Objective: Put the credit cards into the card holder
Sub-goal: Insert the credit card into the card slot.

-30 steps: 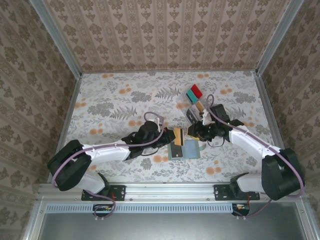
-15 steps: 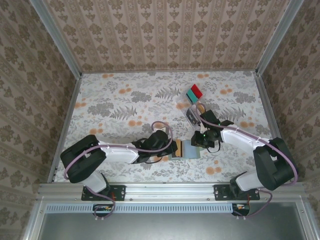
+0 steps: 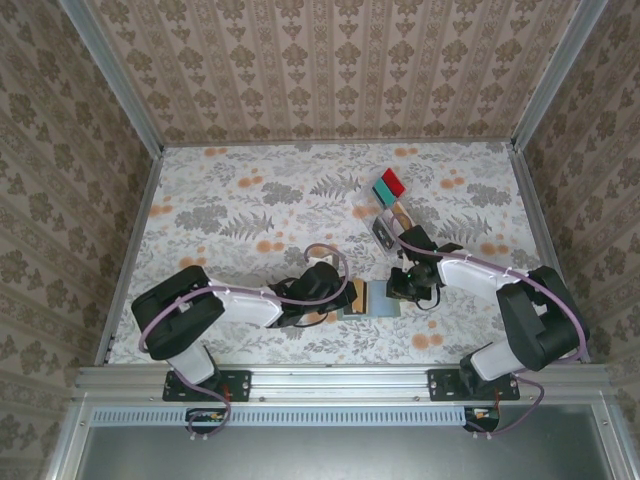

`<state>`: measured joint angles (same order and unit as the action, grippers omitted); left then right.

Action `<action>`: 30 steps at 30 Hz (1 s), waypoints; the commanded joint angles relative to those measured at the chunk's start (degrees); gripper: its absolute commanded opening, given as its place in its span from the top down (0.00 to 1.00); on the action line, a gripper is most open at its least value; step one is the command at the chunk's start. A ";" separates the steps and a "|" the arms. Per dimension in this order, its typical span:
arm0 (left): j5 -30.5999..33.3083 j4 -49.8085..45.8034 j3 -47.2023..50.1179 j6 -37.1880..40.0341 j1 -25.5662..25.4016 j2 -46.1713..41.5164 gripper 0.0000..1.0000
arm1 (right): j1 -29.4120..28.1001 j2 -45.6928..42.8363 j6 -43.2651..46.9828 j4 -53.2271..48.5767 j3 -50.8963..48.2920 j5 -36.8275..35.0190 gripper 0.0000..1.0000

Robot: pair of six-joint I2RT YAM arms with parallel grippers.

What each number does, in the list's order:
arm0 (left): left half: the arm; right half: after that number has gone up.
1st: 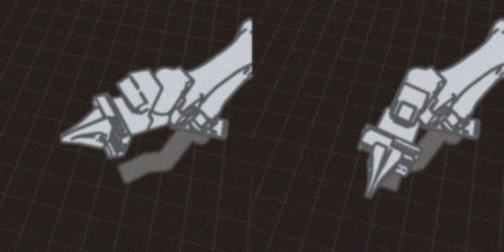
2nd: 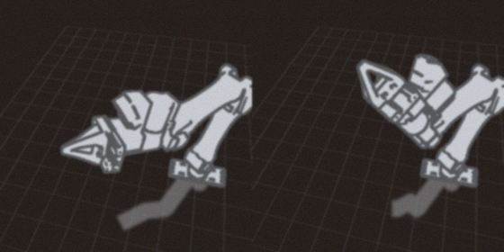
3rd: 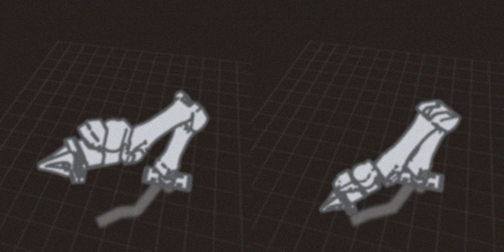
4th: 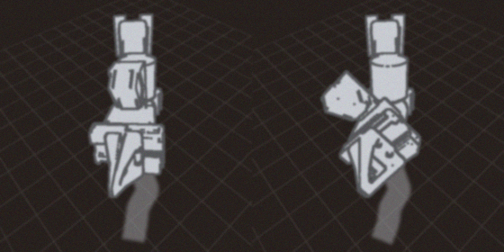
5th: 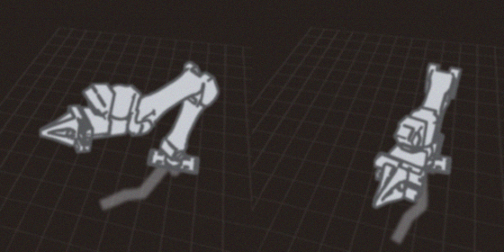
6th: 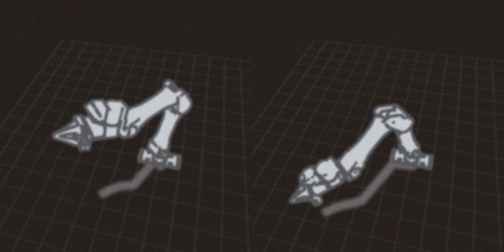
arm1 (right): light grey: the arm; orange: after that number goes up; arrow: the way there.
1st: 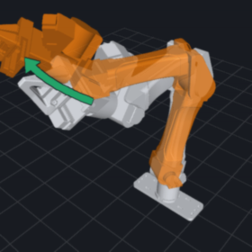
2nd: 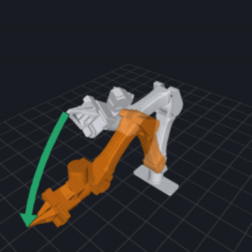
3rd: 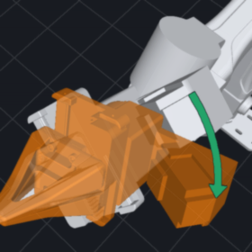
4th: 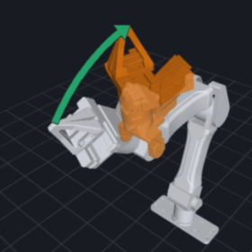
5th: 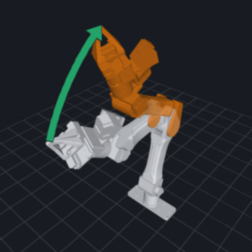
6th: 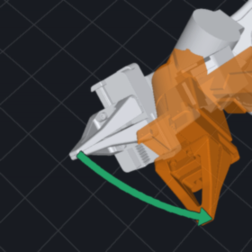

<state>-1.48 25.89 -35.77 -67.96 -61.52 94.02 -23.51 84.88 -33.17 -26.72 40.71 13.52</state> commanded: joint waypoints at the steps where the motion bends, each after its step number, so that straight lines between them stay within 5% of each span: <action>1: -0.37 1.50 -0.70 -0.94 -1.06 2.53 1.00 | -0.30 3.78 -0.49 1.62 -2.82 -1.04 0.78; 17: -0.36 11.76 2.63 -6.92 -0.97 3.50 1.00 | -0.27 4.33 0.12 0.78 -1.82 -2.55 0.79; 30: 1.01 6.90 1.79 -7.09 -2.46 4.47 0.99 | -0.22 4.25 0.27 0.75 -1.83 -2.66 0.79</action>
<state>-0.38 36.21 -33.89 -74.43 -62.96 98.67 -23.42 85.52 -33.15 -26.00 40.88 13.85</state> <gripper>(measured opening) 0.047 0.212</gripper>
